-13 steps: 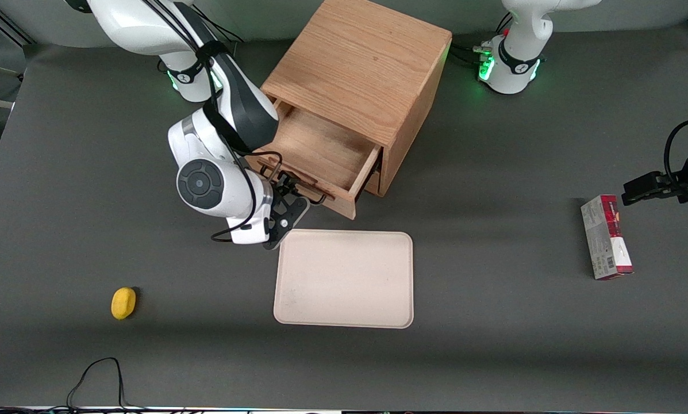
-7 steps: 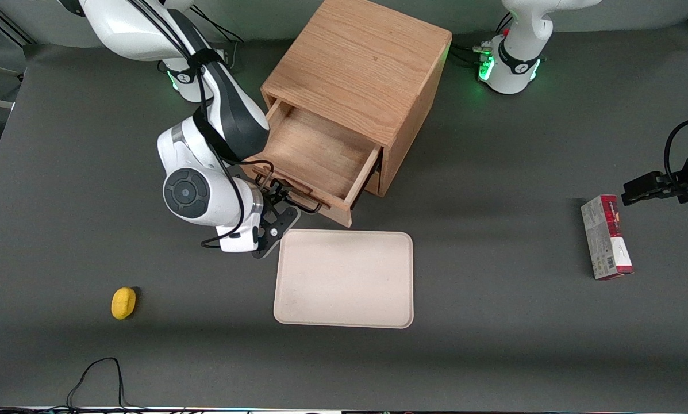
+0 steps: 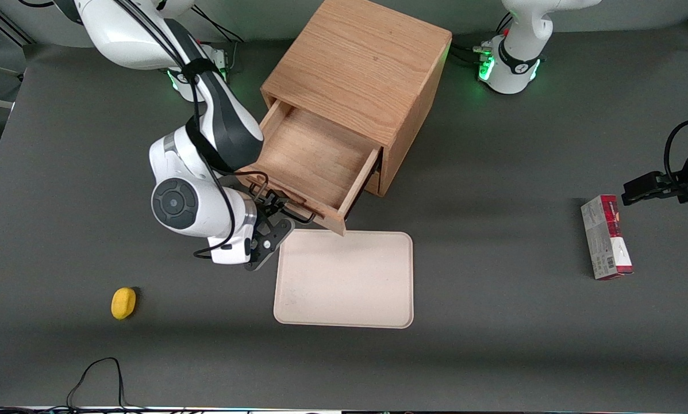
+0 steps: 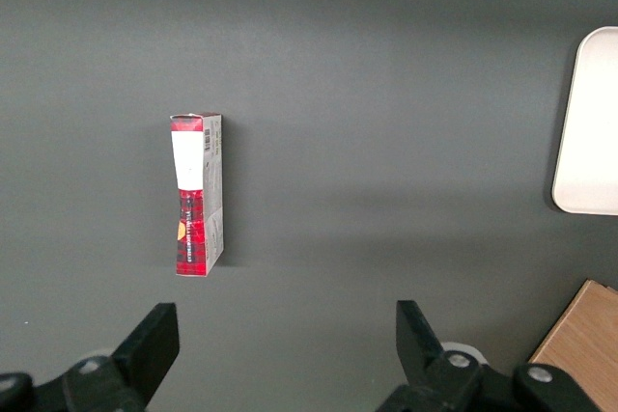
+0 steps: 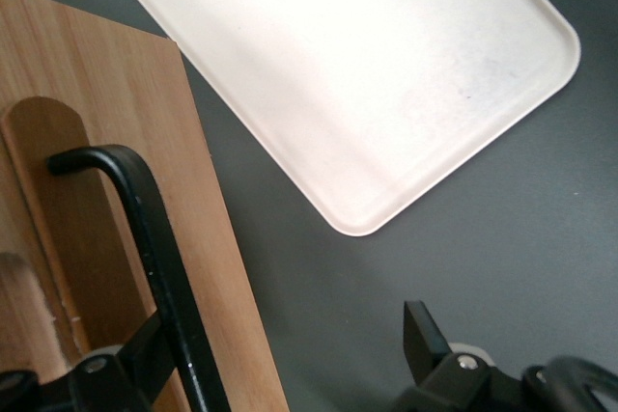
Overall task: Open upper drawer
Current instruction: 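Pull the handle outward from the cabinet with the right gripper, then keep pulling the drawer further open with the right gripper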
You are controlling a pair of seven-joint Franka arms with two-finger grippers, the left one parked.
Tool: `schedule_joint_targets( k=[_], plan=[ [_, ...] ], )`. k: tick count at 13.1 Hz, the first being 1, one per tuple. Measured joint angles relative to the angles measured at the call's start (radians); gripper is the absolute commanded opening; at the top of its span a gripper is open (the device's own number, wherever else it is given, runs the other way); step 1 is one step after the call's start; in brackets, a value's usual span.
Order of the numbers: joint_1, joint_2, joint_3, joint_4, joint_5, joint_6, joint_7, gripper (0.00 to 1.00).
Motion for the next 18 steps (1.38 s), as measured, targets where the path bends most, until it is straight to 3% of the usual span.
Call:
schedule_joint_targets(
  k=[18],
  plan=[
    [-0.061, 0.043, -0.001, 0.081, 0.0, 0.001, 0.0, 1.0]
  ],
)
